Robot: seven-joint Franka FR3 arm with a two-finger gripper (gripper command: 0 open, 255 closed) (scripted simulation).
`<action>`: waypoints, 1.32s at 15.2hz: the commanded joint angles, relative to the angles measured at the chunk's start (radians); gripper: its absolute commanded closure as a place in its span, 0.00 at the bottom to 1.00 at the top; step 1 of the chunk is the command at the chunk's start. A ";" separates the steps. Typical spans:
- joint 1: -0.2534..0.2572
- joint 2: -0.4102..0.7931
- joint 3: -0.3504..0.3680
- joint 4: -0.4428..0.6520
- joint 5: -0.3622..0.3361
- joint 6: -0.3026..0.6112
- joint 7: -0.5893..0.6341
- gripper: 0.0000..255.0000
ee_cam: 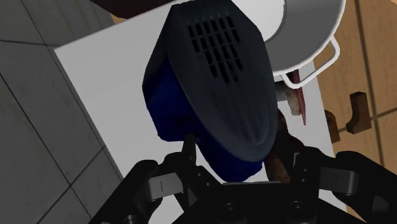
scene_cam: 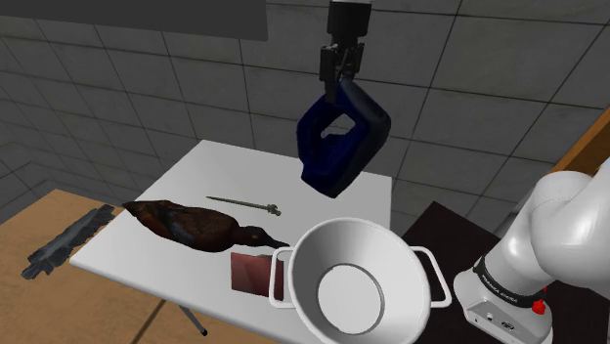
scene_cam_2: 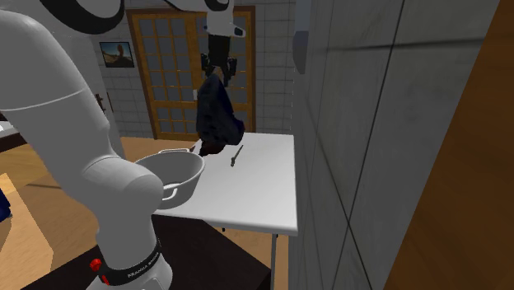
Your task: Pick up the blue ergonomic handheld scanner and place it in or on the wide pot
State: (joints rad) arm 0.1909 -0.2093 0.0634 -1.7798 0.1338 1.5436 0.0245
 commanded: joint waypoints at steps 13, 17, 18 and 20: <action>0.106 -0.214 0.179 -0.079 0.089 -0.085 0.293 1.00; 0.127 -0.240 0.224 -0.086 0.113 -0.090 0.357 1.00; 0.128 -0.246 0.224 -0.105 0.114 -0.078 0.355 1.00; 0.129 -0.256 0.226 -0.141 0.117 -0.052 0.349 1.00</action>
State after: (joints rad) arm 0.3190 -0.4567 0.2892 -1.9012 0.2483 1.4764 0.3767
